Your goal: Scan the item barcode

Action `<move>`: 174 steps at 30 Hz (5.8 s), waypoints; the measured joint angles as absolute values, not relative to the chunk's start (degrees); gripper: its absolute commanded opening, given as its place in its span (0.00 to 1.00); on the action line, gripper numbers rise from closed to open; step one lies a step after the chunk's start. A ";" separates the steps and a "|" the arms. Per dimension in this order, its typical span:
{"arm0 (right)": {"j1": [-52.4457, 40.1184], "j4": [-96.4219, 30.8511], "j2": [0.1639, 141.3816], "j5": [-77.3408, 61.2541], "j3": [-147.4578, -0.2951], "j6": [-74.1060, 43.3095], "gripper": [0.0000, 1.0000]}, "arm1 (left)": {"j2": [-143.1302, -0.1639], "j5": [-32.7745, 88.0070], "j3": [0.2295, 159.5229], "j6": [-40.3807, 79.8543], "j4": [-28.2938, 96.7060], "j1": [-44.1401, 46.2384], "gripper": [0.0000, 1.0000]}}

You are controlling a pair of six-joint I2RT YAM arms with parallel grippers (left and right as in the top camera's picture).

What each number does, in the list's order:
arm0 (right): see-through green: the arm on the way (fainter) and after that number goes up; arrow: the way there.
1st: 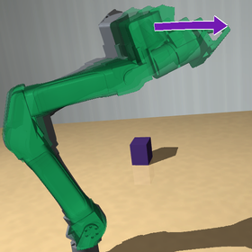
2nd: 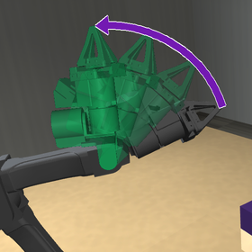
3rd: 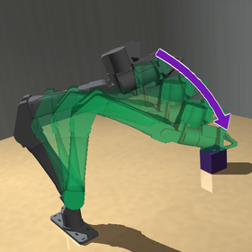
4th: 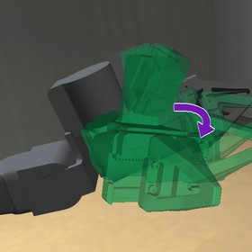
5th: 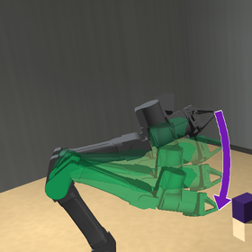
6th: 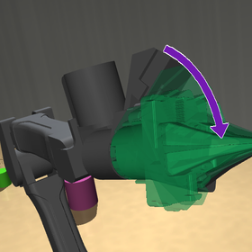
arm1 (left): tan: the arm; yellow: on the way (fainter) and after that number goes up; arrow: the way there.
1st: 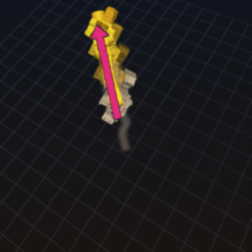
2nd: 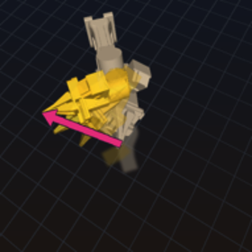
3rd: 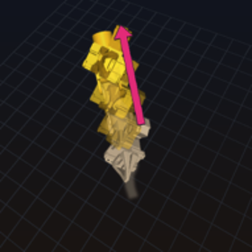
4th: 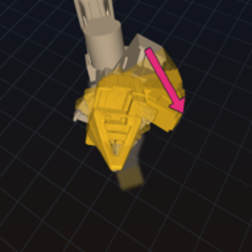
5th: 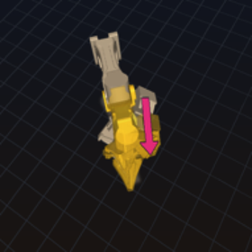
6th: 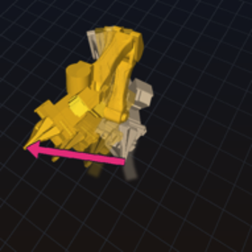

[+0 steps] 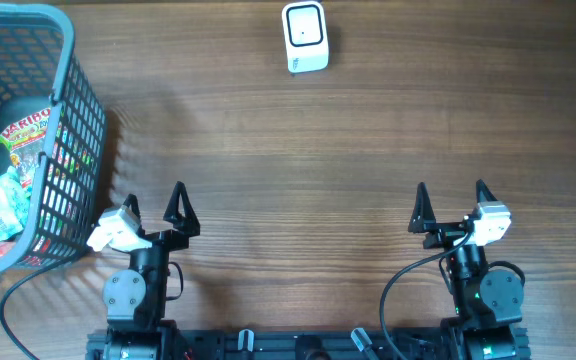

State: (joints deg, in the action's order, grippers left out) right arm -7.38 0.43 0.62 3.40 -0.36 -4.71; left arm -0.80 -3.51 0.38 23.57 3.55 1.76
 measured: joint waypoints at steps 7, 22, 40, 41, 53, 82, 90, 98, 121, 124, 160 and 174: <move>-7.38 0.43 0.64 3.40 -0.36 -4.71 1.00 | -0.80 -3.51 0.38 23.57 3.55 1.76 1.00; -7.38 0.43 0.64 3.40 -0.36 -4.71 1.00 | -0.80 -3.51 0.38 23.57 3.55 1.76 1.00; -7.38 0.43 0.64 3.40 -0.36 -4.71 1.00 | -0.80 -3.51 0.38 23.57 3.55 1.76 1.00; -7.38 0.43 0.64 3.40 -0.36 -4.71 1.00 | -0.80 -3.51 0.38 23.57 3.55 1.76 1.00; -7.38 0.43 0.64 3.40 -0.36 -4.71 1.00 | -0.80 -3.99 0.38 23.57 3.53 1.76 1.00; -7.38 0.38 1.02 3.38 -0.36 -4.71 1.00 | -69.10 10.35 104.51 14.39 83.44 1.76 1.00; -7.38 0.40 1.02 3.38 -0.36 -4.71 1.00 | -72.82 -8.75 104.88 10.74 79.50 -12.05 1.00; -7.38 0.40 1.02 3.38 -0.36 -4.71 1.00 | -76.73 -13.52 105.19 18.00 78.00 -34.09 1.00; -7.38 0.40 1.02 3.38 -0.36 -4.71 0.99 | -101.43 -0.03 105.23 -21.76 78.43 -40.32 1.00; -7.38 0.40 1.02 3.38 -0.36 -4.71 1.00 | -105.93 5.65 105.23 -28.58 80.68 -41.74 1.00; -7.38 0.40 1.02 3.38 -0.36 -4.71 1.00 | -101.97 14.72 105.23 -36.12 86.15 -51.44 1.00; -7.38 0.40 1.02 3.38 -0.36 -4.71 1.00 | -94.13 19.35 98.04 -60.45 84.93 -60.10 0.98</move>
